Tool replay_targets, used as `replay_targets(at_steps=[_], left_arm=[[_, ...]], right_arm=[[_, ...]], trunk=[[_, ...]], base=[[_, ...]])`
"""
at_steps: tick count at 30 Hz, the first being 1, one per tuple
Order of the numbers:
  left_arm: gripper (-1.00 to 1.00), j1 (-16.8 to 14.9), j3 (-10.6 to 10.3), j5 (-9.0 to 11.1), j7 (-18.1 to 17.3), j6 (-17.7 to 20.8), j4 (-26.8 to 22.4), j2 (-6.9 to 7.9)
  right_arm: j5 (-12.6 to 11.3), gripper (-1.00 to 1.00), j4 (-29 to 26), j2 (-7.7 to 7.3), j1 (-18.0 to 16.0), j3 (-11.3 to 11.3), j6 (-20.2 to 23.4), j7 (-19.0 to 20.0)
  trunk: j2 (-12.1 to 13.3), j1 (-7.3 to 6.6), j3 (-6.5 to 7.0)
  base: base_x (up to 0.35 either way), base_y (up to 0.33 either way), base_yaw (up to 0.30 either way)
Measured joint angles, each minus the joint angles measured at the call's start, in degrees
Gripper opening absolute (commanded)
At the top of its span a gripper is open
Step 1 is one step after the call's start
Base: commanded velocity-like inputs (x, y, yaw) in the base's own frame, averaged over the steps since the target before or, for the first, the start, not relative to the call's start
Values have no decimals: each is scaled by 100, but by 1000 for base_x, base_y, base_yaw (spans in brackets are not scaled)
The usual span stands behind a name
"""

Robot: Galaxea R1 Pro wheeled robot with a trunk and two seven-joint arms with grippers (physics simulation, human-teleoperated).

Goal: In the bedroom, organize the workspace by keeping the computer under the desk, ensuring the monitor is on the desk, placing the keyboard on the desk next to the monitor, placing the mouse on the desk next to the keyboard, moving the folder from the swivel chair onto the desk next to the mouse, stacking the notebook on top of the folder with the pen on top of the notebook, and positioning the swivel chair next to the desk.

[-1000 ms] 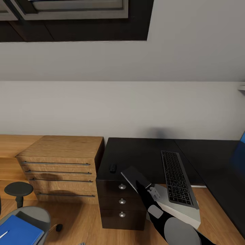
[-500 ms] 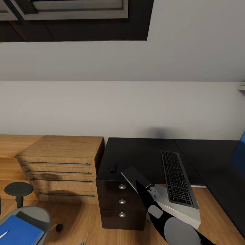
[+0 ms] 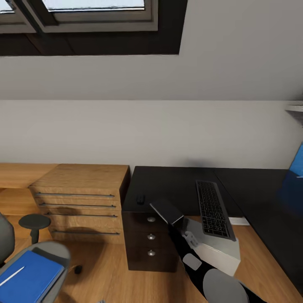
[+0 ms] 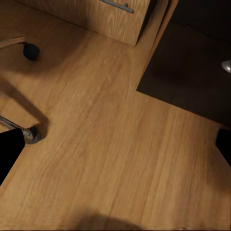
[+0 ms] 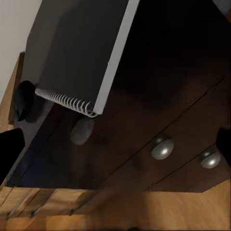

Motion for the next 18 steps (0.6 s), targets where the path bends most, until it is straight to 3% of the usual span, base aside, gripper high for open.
replay_targets(at_steps=[9, 18], left_arm=[[100, 0, -6, -4, -3, 0, 2, 0], [100, 0, -12, -12, -2, 0, 2, 0]], right_arm=[[9, 100, 0, 0, -2, 6, -8, 6], [24, 100, 1, 0, -2, 15, -9, 11]], trunk=[[0, -1, 0], [0, -2, 0]], base=[[-272, 0, 0], [-178, 0, 0]])
